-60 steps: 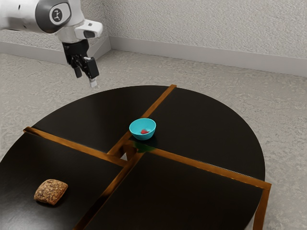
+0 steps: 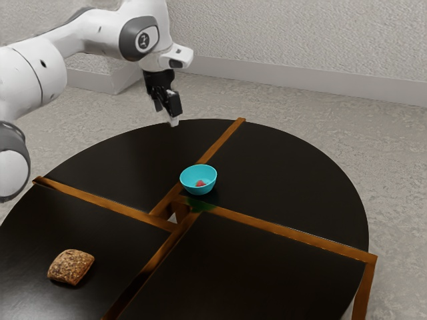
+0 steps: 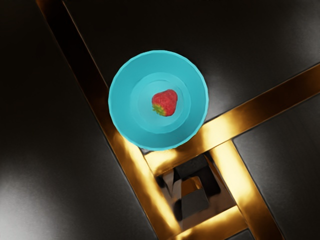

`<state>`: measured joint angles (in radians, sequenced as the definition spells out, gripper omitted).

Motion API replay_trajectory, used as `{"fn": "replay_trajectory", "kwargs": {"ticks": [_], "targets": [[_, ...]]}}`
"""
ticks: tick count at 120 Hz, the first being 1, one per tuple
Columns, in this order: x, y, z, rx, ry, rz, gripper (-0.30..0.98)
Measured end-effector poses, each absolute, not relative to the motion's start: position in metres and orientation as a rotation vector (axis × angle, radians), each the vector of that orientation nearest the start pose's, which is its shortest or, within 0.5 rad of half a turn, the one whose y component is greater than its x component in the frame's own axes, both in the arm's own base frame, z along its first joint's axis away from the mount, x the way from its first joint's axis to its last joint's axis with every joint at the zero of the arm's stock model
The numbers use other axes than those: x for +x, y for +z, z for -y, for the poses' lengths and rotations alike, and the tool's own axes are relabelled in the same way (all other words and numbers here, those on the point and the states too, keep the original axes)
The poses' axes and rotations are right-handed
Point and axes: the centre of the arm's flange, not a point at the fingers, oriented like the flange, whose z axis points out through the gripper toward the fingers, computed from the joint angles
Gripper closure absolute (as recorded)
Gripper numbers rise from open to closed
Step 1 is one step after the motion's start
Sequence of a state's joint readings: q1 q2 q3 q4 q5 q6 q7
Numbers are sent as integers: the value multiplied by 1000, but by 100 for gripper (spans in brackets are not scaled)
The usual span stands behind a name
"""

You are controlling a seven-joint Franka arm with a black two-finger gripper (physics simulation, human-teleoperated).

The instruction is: Take strawberry from the bowl

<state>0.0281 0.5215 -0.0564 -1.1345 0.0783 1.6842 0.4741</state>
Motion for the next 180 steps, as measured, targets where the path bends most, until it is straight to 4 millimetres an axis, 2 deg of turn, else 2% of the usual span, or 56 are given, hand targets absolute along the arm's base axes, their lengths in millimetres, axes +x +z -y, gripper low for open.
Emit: {"fn": "replay_trajectory", "kwargs": {"ticks": [10,23,44,57,68,81,95,118,134,168,180], "targets": [[733,472,3,-2975,1,-844,0],[749,429,6,-2948,32,-944,0],[769,381,6,-2900,13,-1077,0],[776,351,16,-2861,2,-1194,0],[780,330,21,-2826,-6,-1277,11],[784,315,21,-2794,-24,-1347,24],[785,299,27,-2762,-33,-1425,31],[786,291,25,-2706,-37,-1524,34],[775,268,24,-2684,40,-1596,34],[774,260,22,-2630,32,-1679,35],[776,260,22,-2610,14,-1700,40]]}}
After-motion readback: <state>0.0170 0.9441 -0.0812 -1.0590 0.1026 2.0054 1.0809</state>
